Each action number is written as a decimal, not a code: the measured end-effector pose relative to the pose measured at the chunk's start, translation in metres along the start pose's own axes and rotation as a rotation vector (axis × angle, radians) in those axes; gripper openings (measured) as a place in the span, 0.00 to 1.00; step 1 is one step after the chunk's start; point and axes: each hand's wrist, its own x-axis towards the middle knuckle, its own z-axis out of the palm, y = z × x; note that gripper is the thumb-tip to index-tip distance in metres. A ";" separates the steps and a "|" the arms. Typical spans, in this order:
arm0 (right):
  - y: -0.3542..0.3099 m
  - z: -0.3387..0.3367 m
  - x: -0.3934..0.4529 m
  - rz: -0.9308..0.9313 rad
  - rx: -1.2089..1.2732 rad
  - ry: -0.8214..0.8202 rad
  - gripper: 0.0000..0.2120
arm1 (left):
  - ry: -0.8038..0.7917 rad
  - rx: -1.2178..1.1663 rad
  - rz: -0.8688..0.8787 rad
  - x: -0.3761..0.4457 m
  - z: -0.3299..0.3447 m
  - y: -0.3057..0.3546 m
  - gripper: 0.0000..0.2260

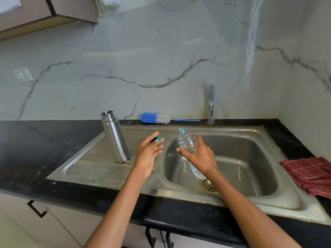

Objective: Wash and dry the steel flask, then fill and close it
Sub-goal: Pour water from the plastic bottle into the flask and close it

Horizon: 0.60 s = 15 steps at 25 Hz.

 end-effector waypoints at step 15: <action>-0.007 0.013 -0.010 -0.030 -0.020 -0.134 0.39 | -0.026 1.090 0.036 -0.009 -0.086 -0.012 0.05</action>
